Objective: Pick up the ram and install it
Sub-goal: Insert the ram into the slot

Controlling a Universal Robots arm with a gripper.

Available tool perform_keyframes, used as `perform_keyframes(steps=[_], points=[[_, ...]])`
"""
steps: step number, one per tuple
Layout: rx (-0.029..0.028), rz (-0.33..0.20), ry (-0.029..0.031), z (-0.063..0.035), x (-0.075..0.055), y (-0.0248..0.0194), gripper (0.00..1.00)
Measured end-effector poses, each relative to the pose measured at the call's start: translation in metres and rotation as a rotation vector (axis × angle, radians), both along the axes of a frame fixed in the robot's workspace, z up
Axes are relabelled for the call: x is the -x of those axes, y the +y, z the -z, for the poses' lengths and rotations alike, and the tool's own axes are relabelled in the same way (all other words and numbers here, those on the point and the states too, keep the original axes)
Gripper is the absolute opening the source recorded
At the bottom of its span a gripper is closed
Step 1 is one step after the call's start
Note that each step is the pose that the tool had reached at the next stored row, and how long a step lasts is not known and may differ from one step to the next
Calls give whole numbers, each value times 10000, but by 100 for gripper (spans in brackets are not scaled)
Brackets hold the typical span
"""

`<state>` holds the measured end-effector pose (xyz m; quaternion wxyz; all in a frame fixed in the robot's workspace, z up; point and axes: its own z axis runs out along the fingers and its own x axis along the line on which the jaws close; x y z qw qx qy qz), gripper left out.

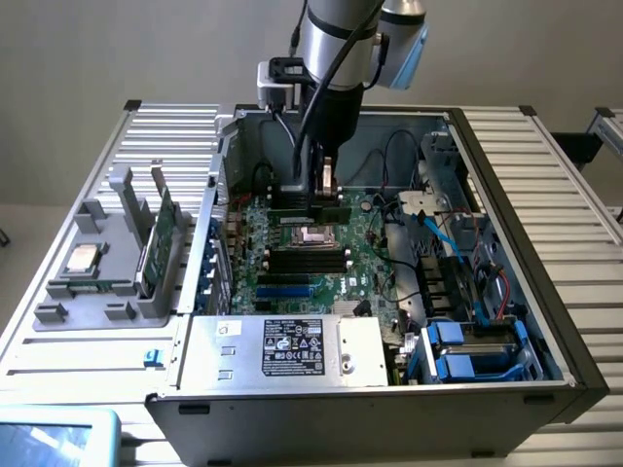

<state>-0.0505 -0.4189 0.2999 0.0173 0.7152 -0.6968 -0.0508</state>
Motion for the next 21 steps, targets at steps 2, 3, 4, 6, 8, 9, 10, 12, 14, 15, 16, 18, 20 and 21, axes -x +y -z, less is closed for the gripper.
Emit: perform_keyframes(steps=[2, 3, 4, 6, 8, 9, 10, 12, 14, 15, 16, 18, 20, 21], points=[[0, 65, 0, 14, 0, 1, 11], [0, 89, 0, 20, 0, 1, 11], [-1, 118, 0, 31, 0, 1, 11], [1, 160, 0, 66, 0, 1, 11], [-1, 195, 0, 101, 0, 1, 11], [-2, 218, -1, 115, 0, 1, 11], [-1, 245, 0, 128, 0, 1, 11], [0, 299, 0, 154, 0, 1, 11], [-1, 354, 1, 176, 0, 1, 11], [0, 390, 1, 188, 0, 1, 11], [-1, 426, 1, 198, 1, 1, 11], [-1, 516, 1, 218, 2, 1, 11], [-1, 591, 0, 235, 2, 1, 11], [0, 614, 0, 242, 2, 1, 11]])
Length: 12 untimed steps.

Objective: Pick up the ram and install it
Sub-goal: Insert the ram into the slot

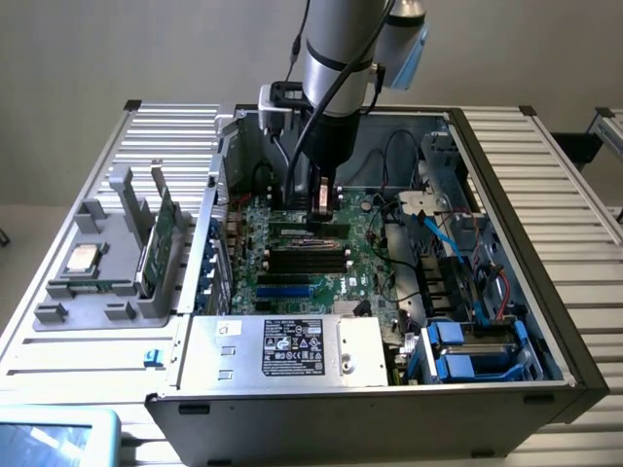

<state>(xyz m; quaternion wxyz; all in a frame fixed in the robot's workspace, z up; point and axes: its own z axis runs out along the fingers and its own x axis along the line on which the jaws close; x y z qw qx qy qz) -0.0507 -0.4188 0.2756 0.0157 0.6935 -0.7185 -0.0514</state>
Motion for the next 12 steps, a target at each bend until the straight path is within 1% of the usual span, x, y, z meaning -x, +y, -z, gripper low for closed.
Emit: perform_keyframes(steps=[4, 12], points=[[0, 12, 0, 41, 1, -1, 11], [1, 11, 0, 159, 0, -25, 11]])
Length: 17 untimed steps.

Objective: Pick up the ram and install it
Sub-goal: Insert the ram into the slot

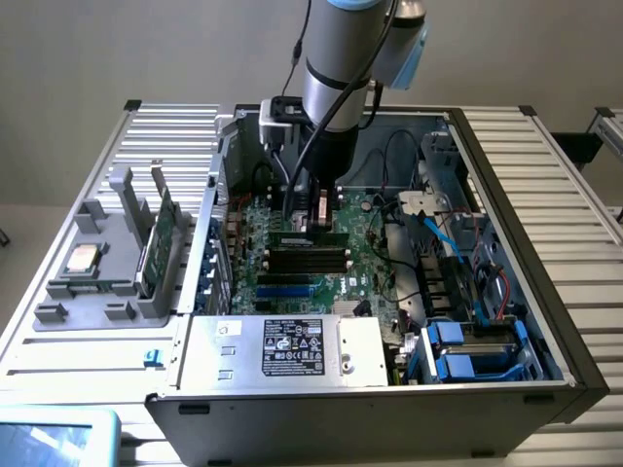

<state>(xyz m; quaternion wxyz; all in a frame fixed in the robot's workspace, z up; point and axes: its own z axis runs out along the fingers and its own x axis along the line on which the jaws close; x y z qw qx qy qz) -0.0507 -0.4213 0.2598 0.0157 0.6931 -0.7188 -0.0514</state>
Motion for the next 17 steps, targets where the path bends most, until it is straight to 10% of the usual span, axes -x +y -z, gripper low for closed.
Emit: perform_keyframes(steps=[13, 17], points=[[14, -33, 31, 44, -1, -2, 11], [278, -33, 165, 46, -1, -1, 11]])
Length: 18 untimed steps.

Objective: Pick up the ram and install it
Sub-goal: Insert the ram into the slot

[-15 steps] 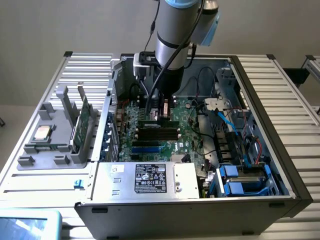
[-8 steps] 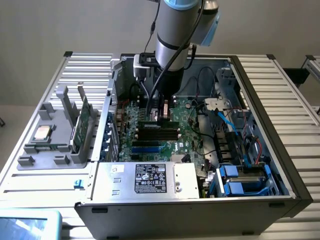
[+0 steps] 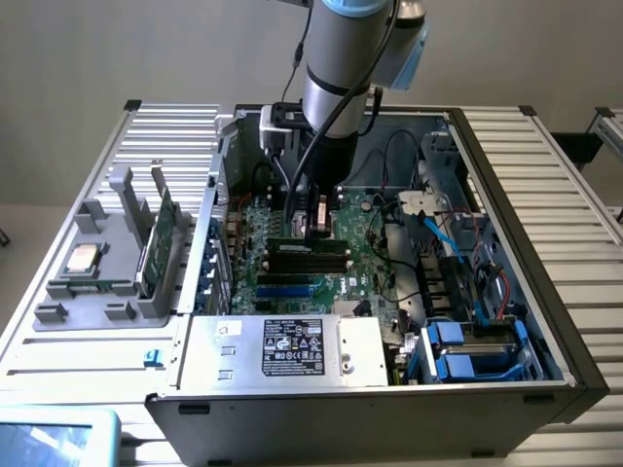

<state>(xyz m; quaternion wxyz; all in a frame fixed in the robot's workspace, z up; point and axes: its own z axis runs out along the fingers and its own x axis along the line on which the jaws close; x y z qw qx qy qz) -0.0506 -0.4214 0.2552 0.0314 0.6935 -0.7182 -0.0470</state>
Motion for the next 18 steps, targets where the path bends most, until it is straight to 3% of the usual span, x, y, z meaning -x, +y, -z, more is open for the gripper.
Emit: perform_keyframes(steps=[18], points=[[7, -426, 1, 79, -18, 9, 11]])
